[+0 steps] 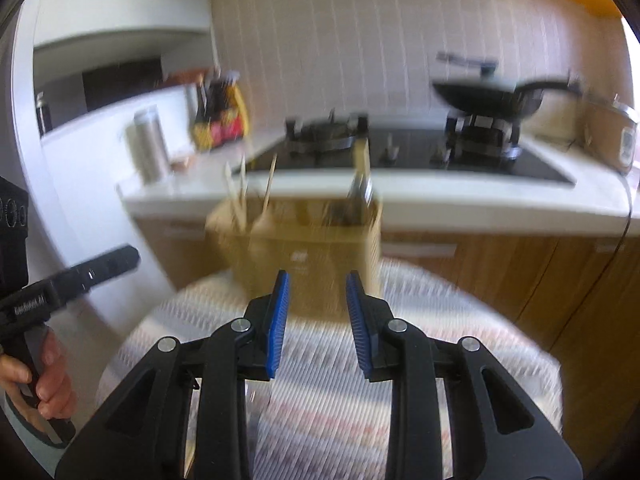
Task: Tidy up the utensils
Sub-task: 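Open the right tool into the basket while the left tool releases the chopstick, then grasp a clear spoon with the right tool while the left tool grasps another clear spoon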
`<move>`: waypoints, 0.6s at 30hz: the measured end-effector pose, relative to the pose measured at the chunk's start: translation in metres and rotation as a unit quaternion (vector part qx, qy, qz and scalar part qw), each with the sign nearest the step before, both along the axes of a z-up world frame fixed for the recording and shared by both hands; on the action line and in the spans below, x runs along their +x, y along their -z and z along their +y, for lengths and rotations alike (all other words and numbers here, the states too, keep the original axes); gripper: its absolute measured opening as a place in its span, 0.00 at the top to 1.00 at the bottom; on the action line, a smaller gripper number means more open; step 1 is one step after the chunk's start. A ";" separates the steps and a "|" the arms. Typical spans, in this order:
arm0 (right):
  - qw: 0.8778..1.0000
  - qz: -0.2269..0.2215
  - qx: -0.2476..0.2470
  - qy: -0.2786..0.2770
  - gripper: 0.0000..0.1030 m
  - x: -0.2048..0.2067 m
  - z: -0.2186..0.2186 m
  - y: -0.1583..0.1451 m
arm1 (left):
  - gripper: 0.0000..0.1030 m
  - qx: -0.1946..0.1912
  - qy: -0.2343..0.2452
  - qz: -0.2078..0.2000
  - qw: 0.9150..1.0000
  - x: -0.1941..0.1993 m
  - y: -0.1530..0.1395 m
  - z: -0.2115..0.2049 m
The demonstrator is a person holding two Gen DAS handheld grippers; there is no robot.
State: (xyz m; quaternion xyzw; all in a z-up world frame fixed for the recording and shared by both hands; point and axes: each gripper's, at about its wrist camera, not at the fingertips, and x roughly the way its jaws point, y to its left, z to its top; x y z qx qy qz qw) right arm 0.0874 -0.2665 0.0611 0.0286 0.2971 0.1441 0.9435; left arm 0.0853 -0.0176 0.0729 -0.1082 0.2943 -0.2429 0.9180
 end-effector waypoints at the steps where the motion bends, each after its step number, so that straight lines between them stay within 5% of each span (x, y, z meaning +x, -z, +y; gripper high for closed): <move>1: 1.000 0.022 -0.005 -0.006 0.74 -0.002 0.003 0.011 | 0.68 0.014 0.006 0.018 1.000 -0.006 0.011 -0.004; 9: 0.985 0.165 0.008 -0.057 0.74 -0.017 0.020 0.091 | 0.73 0.037 0.040 0.140 0.989 -0.023 0.086 -0.020; 18: 0.980 0.191 0.029 -0.051 0.74 -0.025 0.016 0.113 | 0.77 0.089 0.038 0.197 0.976 -0.020 0.126 -0.039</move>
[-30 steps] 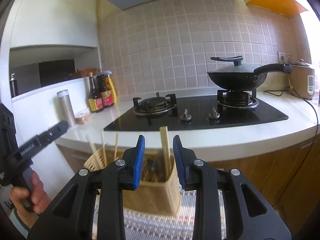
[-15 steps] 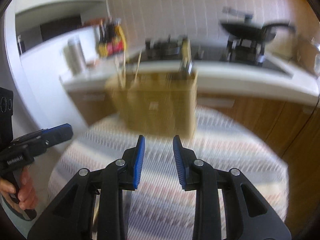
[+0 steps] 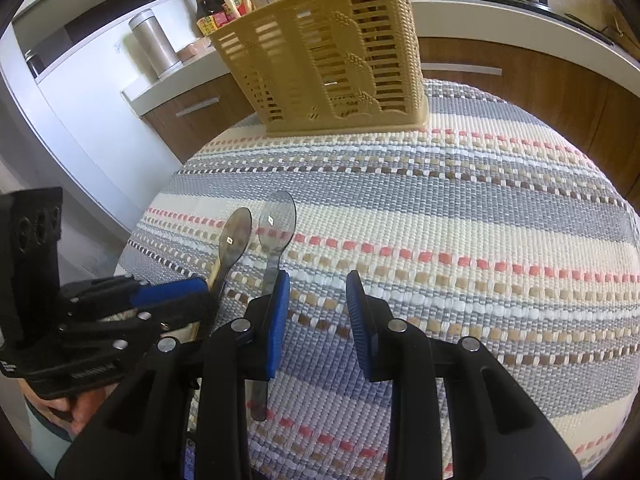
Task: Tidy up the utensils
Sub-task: 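Grasp a clear spoon with the right tool while the left tool grasps another clear spoon, then carry the clear spoon with the right tool while the left tool carries its spoon to the basket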
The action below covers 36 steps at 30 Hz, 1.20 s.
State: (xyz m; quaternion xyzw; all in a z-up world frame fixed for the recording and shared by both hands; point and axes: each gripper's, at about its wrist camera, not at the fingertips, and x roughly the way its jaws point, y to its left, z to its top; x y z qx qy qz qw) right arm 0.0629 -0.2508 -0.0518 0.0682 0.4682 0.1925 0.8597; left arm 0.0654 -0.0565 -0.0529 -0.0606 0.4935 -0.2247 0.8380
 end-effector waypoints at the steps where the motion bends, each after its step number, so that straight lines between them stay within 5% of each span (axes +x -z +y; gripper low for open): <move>1: 1.000 0.001 -0.001 0.000 0.74 0.000 -0.001 0.000 | 0.77 0.010 -0.008 0.004 1.000 0.001 0.005 0.000; 6: 1.000 0.013 -0.005 -0.014 0.74 0.001 0.003 0.004 | 0.78 0.015 -0.018 0.004 1.000 0.004 0.004 -0.003; 10: 0.999 0.027 -0.022 -0.031 0.75 0.004 0.015 0.005 | 0.80 0.063 -0.009 -0.004 0.998 0.017 0.002 -0.024; 12: 0.998 0.034 -0.027 -0.038 0.75 0.006 0.020 0.005 | 0.88 0.088 -0.014 -0.009 0.996 0.021 0.002 -0.030; 26: 0.986 0.070 -0.130 -0.076 0.75 0.030 0.080 0.009 | 0.90 0.049 -0.047 -0.026 0.997 0.025 -0.008 0.010; 29: 0.980 0.059 -0.174 -0.079 0.89 0.028 0.089 0.010 | 0.90 0.043 -0.047 -0.033 0.997 0.024 -0.012 0.014; 36: 0.987 0.055 -0.124 -0.087 0.90 0.028 0.071 -0.005 | 0.90 0.010 -0.044 -0.070 0.996 0.019 -0.037 0.019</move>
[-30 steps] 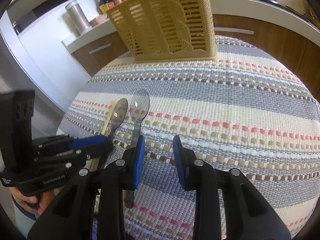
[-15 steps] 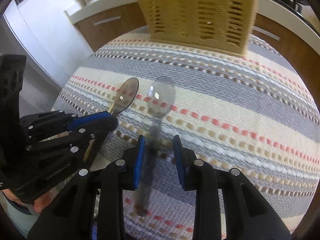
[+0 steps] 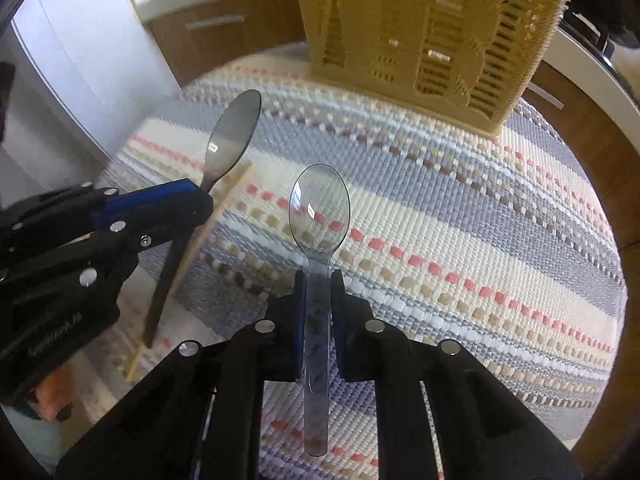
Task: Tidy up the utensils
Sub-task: 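Carry the clear spoon with the right tool while the left tool carries its spoon to the basket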
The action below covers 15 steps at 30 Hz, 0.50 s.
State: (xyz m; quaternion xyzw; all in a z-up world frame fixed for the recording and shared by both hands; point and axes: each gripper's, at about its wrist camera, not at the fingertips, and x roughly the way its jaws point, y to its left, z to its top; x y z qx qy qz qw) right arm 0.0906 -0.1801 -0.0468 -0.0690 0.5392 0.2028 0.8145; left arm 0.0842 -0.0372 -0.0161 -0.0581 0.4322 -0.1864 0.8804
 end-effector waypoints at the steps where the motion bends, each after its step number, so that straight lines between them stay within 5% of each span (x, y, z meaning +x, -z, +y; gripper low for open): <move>1: 1.000 -0.006 0.009 0.002 0.90 0.000 -0.006 -0.008 | 0.90 -0.005 0.000 -0.010 1.000 0.001 -0.007 0.000; 8: 0.989 -0.111 0.093 0.000 0.90 0.004 -0.039 -0.098 | 0.90 -0.035 -0.005 -0.109 0.993 0.012 -0.079 0.001; 15: 0.959 -0.248 0.137 -0.002 0.90 0.018 -0.061 -0.186 | 0.90 -0.065 -0.015 -0.217 0.974 0.033 -0.156 -0.001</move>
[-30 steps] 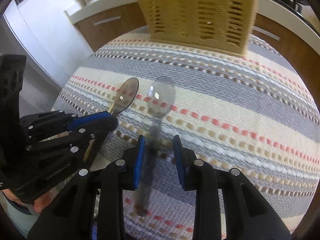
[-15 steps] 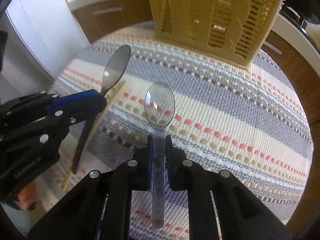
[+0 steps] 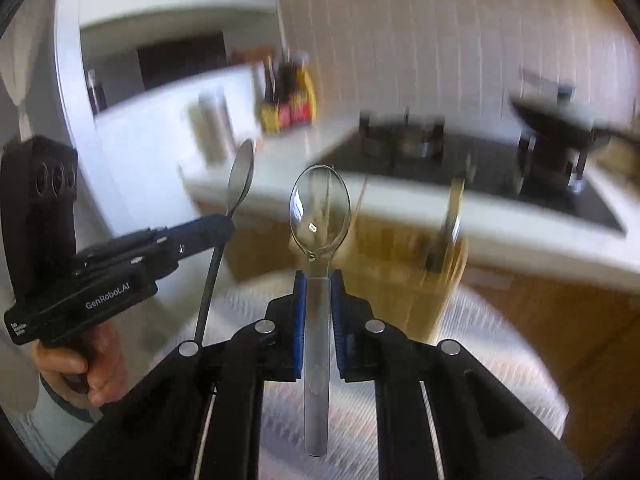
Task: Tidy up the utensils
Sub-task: 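Carry the clear spoon with the right tool while the left tool carries its spoon to the basket, then open the right tool into the basket while the left tool releases its spoon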
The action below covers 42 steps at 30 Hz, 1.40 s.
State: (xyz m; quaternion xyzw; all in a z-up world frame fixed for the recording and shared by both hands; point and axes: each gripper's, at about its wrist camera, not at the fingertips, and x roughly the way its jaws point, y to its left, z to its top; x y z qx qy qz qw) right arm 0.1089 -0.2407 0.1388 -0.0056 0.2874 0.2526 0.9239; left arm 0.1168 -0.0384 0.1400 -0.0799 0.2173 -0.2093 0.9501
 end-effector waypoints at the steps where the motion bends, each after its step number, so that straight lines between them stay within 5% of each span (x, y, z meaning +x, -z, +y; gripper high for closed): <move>1: 1.000 -0.014 0.007 0.001 0.90 0.002 -0.003 -0.007 | 0.90 -0.006 -0.002 -0.015 1.000 0.004 -0.008 -0.001; 12: 0.988 -0.105 0.086 0.067 0.90 0.070 -0.040 -0.040 | 0.90 -0.052 -0.023 -0.111 0.992 0.050 -0.032 -0.004; 26: 0.980 -0.133 0.085 0.120 0.90 0.118 -0.049 0.018 | 0.90 -0.072 -0.047 -0.138 0.987 0.105 0.026 -0.005; 42: 0.979 -0.133 0.084 0.132 0.89 0.112 -0.052 0.049 | 0.85 -0.061 -0.042 -0.133 0.988 0.108 0.059 -0.005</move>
